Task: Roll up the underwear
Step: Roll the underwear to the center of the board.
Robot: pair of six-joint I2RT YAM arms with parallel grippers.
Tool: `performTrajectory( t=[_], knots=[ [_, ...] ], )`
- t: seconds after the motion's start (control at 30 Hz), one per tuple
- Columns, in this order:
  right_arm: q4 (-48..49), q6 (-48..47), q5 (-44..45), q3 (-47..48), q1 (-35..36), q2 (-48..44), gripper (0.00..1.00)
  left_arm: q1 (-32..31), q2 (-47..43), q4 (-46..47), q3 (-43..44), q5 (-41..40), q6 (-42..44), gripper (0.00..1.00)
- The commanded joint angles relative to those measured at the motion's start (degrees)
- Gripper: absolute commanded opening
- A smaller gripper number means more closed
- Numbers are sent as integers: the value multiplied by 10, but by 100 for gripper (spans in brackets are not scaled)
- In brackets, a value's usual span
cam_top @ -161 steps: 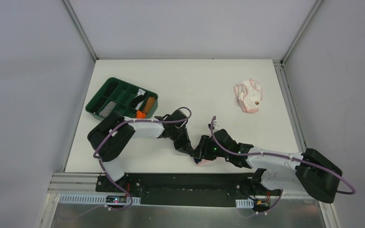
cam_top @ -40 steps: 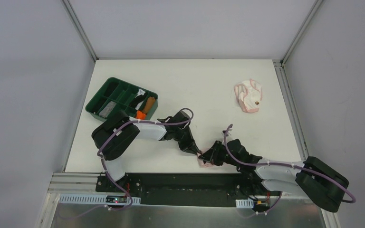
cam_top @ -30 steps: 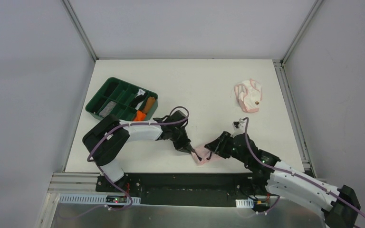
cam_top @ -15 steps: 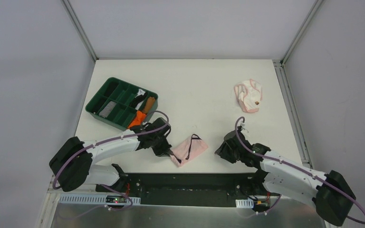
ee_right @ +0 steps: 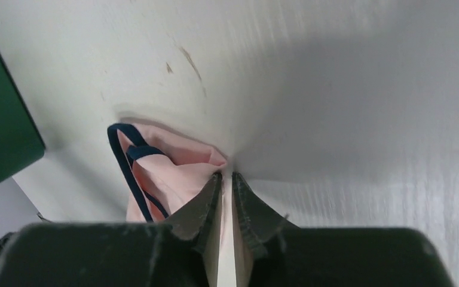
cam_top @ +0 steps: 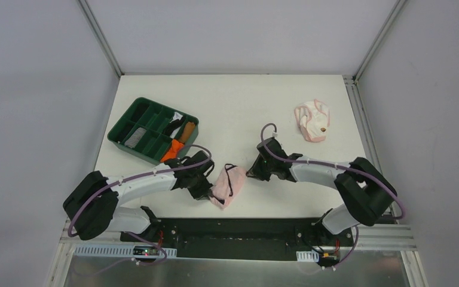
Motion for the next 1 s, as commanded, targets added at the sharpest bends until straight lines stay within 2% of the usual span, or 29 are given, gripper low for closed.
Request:
performTrajectory(
  t=[0.0,0.03,0.13,0.2,0.4,0.57,0.67,0.77,0.97],
  knots=[
    [-32,-51,-11,58,-20,50,14,4,49,-55,49,-13,-37,0],
    [-47,-59,-6,65,-21,45,18,4,62,-69,67,-13,-38,0],
    [-77,-71,38,53,-20,-2,40,4,94,-104,113,11,-34,0],
    [-85,-75,59,26,-19,-52,46,4,107,-111,128,28,-33,0],
    [-75,-143,127,-59,30,-199,47,4,121,-119,146,56,-33,0],
    [-50,-256,209,-85,155,-262,47,5,122,-151,162,65,-20,0],
    [0,-318,245,-100,231,-273,49,6,126,-181,178,64,-15,0],
    [93,-387,280,-119,309,-270,50,8,138,-211,197,70,-6,0],
    [165,-457,370,-86,416,-197,49,8,189,-254,239,93,16,0]
  ],
)
